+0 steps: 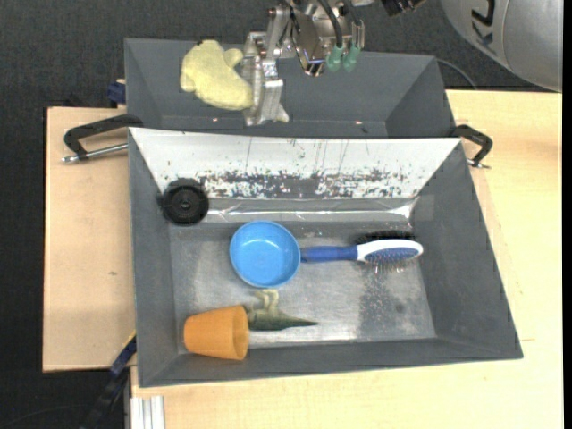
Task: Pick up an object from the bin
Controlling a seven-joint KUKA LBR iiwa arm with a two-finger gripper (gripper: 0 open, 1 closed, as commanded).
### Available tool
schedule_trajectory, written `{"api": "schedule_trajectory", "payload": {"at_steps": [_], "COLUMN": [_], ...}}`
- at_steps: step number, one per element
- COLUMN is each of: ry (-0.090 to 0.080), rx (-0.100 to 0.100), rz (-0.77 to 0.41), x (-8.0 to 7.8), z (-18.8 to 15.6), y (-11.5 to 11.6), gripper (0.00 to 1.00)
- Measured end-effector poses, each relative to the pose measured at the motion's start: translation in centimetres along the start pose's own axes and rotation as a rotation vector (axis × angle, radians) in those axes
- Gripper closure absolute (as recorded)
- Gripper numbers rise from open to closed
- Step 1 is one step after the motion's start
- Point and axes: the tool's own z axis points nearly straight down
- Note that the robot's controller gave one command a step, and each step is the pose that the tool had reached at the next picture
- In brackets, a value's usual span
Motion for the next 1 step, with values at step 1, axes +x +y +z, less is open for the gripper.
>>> {"api": "schedule_trajectory", "payload": {"at_steps": [1], "ry": [0.024], "rx": [0.003], "rz": [-0.060], "x": [0.85], "z": [12.31], "y": [0.28], "gripper": [1.00]}}
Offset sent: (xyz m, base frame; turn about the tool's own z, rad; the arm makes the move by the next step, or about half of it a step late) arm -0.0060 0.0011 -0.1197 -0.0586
